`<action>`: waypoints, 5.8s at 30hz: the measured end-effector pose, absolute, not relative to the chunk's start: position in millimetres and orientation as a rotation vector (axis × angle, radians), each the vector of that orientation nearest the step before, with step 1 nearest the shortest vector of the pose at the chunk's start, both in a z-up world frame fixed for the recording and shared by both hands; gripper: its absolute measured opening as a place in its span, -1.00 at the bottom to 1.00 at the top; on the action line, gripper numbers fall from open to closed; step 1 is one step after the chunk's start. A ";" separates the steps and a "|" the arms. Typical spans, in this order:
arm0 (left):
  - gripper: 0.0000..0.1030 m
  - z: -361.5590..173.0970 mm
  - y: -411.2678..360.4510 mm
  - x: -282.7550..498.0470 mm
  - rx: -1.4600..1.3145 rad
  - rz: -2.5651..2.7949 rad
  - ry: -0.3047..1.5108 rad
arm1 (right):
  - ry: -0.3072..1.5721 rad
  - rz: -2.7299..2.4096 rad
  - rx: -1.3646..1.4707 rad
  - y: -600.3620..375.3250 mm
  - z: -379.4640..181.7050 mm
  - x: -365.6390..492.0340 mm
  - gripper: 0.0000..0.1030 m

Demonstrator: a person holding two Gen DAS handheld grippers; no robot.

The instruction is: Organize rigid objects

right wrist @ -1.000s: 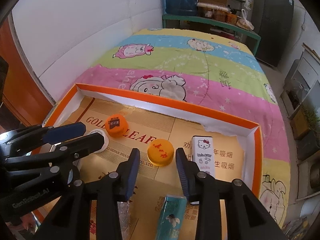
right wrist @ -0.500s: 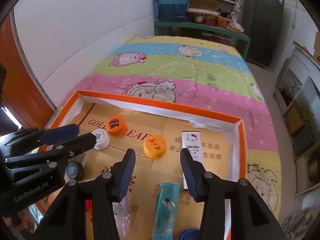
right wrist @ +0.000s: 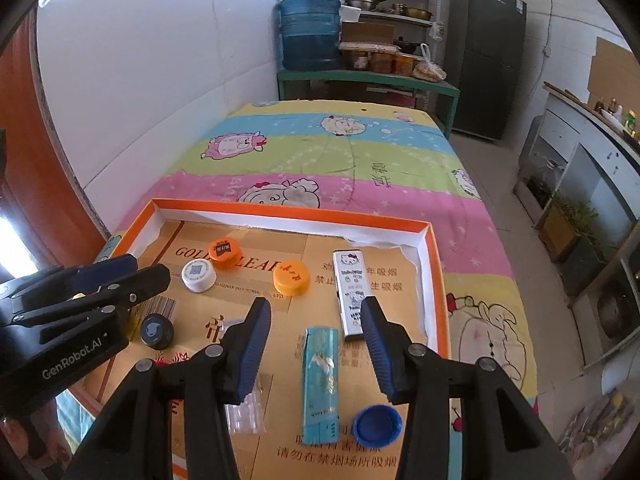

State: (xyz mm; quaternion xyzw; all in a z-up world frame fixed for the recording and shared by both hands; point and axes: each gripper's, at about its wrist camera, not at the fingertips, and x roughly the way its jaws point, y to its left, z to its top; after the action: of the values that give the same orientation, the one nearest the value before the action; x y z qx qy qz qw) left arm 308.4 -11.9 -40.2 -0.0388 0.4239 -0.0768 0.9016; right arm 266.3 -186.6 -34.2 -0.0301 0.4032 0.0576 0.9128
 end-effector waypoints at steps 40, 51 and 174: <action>-0.25 -2.8 -1.3 190.6 -0.078 -0.086 0.758 | 0.762 0.077 0.006 -184.7 -2.4 160.6 -0.09; -0.25 10.4 1.3 165.7 -0.078 -0.058 0.699 | 0.722 0.068 0.001 -184.2 9.1 142.9 -0.09; -0.09 38.2 -13.1 26.7 0.008 -0.001 0.549 | 0.554 0.006 -0.014 -168.4 32.7 24.2 -0.10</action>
State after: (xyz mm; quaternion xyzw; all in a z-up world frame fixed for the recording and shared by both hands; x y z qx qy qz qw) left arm 26.7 -13.1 38.2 0.0037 0.2711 -0.0007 0.9625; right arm 24.2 -168.4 32.7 -0.0071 0.2733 0.0029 0.9619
